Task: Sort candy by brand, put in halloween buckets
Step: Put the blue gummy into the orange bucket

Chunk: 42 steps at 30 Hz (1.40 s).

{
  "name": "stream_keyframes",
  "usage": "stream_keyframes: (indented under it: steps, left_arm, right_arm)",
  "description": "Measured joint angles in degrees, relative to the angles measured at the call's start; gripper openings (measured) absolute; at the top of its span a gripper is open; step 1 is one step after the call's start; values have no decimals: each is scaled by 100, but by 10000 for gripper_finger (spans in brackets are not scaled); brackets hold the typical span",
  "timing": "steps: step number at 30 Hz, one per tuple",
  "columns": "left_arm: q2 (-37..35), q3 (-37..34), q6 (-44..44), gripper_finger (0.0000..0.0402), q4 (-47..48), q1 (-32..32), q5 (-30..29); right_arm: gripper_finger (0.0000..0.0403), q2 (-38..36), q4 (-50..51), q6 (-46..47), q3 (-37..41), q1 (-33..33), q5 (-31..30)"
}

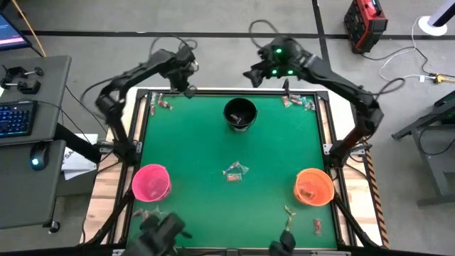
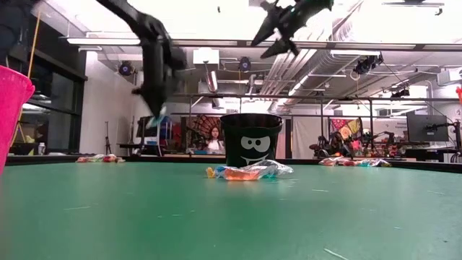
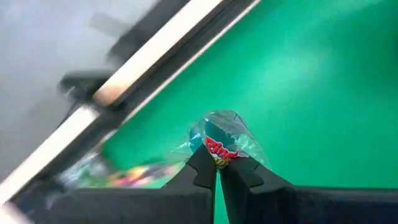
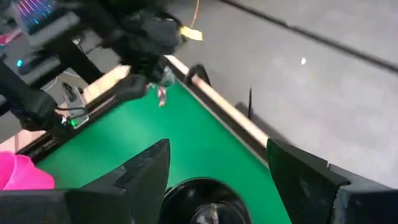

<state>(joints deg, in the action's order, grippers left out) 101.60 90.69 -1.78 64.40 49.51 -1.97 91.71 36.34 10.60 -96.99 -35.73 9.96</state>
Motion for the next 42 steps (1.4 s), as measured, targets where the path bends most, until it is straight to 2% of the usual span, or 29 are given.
stream_keyframes:
  steps: [6,10,14,18,22,25,27,35,42]
  left_arm:
    - [-1420,-473,1030,0,-1366,-1151,1300]
    - [-1839,-933,1948,0,-2681,-2314,1350]
    - [-1731,-1379,2689,0,-4302,-3438,1125]
    - [-1124,-1540,2786,0,-5650,-4234,1020]
    - [-269,-1540,2665,0,-7060,-4697,1151]
    - [442,-1504,2704,0,-8390,-4922,1492]
    - [919,-1306,2752,0,-8926,-5059,1680]
    - [2587,533,1847,0,-9126,-5513,1980]
    - [3900,2316,1575,0,-8922,-5697,2057]
  right_arm:
    - [259,-753,70,-383,-1,4,31]
    - [259,-1135,121,-428,0,-33,-13]
    - [259,-1496,117,-276,0,-1,42]
    - [259,-1756,118,293,0,135,291]
    - [259,-1954,134,753,0,423,354]
    - [259,-2000,196,995,-1,704,162]
    - [259,-2001,237,1111,-1,890,-45]
    - [259,-2001,464,1397,0,1406,-793]
    - [259,-2001,530,1541,0,1636,-1343]
